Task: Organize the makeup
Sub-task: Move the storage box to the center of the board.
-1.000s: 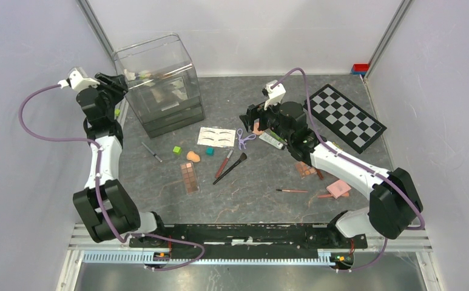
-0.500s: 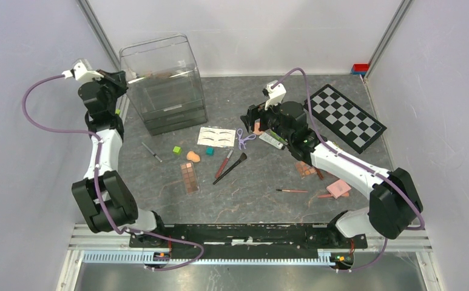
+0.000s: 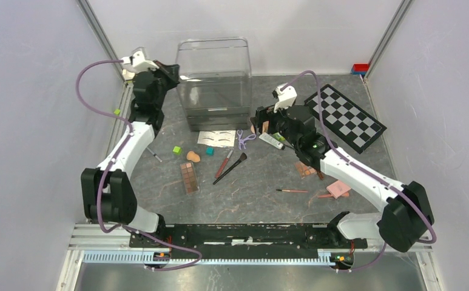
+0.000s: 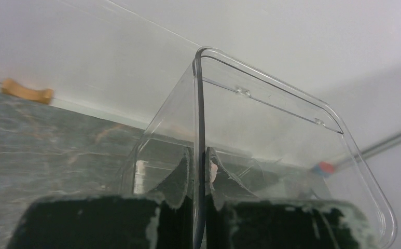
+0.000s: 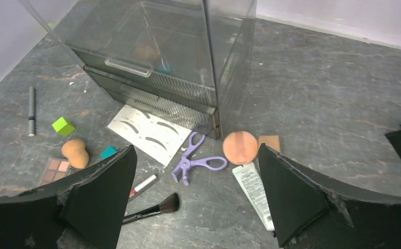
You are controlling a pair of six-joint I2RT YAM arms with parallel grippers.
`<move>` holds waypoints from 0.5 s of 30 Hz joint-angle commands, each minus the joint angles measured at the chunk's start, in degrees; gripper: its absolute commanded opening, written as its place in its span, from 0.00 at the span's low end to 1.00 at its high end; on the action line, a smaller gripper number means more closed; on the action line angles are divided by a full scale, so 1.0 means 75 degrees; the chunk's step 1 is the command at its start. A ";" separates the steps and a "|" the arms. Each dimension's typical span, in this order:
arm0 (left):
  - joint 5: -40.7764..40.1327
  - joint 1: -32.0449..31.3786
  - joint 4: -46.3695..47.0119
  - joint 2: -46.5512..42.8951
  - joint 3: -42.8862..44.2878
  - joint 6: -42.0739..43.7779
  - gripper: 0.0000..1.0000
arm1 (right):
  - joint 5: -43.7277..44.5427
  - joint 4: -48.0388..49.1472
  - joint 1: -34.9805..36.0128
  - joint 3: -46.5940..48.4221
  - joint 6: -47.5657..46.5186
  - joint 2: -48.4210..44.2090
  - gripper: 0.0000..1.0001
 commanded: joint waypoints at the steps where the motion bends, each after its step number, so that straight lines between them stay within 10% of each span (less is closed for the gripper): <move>1: -0.0321 -0.0775 -0.0983 0.0481 0.0179 -0.0956 0.15 | 0.1144 -0.0426 -0.0054 -0.0236 0.0105 -0.0607 0.95; 9: -0.0471 -0.0896 -0.1882 0.0049 0.0456 -0.0613 0.69 | 0.1717 -0.1037 -0.0261 -0.0318 -0.0034 -0.1026 0.98; 15: -0.0041 -0.0896 -0.2904 -0.0523 0.0705 -0.0085 0.82 | 0.1057 -0.0734 -0.0483 -0.0183 -0.0163 -0.0795 0.98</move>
